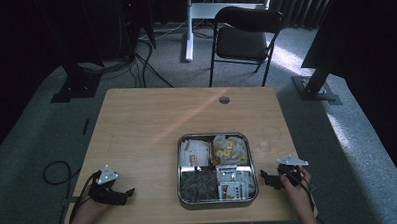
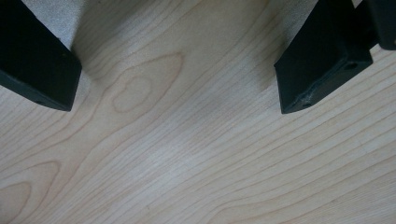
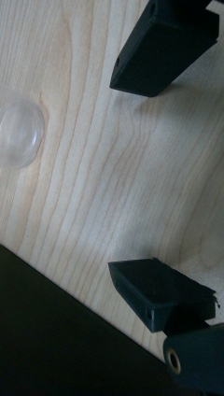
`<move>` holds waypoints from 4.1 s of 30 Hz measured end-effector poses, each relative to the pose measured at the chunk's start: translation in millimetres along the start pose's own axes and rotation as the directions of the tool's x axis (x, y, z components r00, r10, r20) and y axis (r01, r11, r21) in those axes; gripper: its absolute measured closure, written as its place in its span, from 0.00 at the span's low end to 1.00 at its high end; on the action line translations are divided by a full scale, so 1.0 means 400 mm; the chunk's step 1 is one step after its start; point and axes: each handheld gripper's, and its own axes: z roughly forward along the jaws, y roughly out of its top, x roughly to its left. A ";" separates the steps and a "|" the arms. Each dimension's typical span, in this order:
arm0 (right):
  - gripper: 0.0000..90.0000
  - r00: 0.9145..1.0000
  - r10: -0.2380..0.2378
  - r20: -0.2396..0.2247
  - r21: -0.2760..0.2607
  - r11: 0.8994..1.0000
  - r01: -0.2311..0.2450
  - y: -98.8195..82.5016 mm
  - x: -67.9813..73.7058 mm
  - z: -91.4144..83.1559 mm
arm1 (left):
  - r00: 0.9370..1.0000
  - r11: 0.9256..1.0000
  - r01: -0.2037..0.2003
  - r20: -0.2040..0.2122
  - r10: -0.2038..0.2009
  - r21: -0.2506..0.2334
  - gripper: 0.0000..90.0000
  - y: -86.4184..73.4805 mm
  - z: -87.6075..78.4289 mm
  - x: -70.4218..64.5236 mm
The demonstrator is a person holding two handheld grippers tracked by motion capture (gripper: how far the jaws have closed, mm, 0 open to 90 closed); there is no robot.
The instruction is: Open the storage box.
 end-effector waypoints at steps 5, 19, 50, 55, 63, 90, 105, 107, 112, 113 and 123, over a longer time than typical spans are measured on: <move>0.12 1.000 0.000 -0.001 0.000 1.000 0.000 0.001 0.000 0.000 | 1.000 1.000 0.001 0.000 -0.001 0.000 0.00 0.000 0.000 0.000; 0.12 1.000 0.000 0.003 -0.002 1.000 0.000 0.001 0.002 0.001 | 1.000 1.000 0.002 0.001 -0.002 0.007 0.00 0.002 0.000 0.002; 0.12 1.000 0.002 0.002 -0.002 1.000 -0.002 0.001 0.002 0.002 | 0.993 0.995 -0.067 0.097 0.074 -0.071 0.03 0.071 -0.011 -0.053; 0.12 1.000 0.002 0.002 -0.001 1.000 -0.002 0.001 0.002 0.002 | 0.988 0.992 -0.069 0.131 0.082 -0.101 0.03 0.091 -0.017 -0.058; 0.12 1.000 0.002 0.002 -0.001 1.000 -0.002 0.001 0.002 0.002 | 0.980 0.986 -0.089 0.165 0.112 -0.143 0.03 0.137 -0.030 -0.071; 0.12 1.000 0.002 0.002 -0.001 1.000 -0.002 0.001 0.002 0.002 | 0.930 0.960 -0.183 0.280 0.239 -0.210 0.03 0.285 0.013 -0.175; 0.12 1.000 0.002 0.002 -0.001 1.000 -0.002 0.001 0.002 0.002 | 0.895 0.952 -0.224 0.341 0.286 -0.210 0.03 0.336 0.063 -0.231; 0.12 1.000 0.002 0.002 -0.001 1.000 -0.002 0.001 0.002 0.002 | 0.890 0.952 -0.232 0.351 0.291 -0.202 0.03 0.341 0.074 -0.239; 0.12 1.000 0.001 0.002 -0.002 1.000 -0.001 0.001 0.002 0.002 | 0.877 0.949 -0.240 0.373 0.302 -0.202 0.03 0.355 0.094 -0.259; 0.12 1.000 0.001 0.002 -0.002 1.000 -0.001 0.001 0.002 0.002 | 0.876 0.950 -0.239 0.378 0.301 -0.203 0.03 0.357 0.096 -0.261; 0.12 1.000 0.001 0.002 -0.002 1.000 -0.001 0.001 0.002 0.002 | 0.858 0.946 -0.239 0.409 0.311 -0.217 0.03 0.387 0.121 -0.289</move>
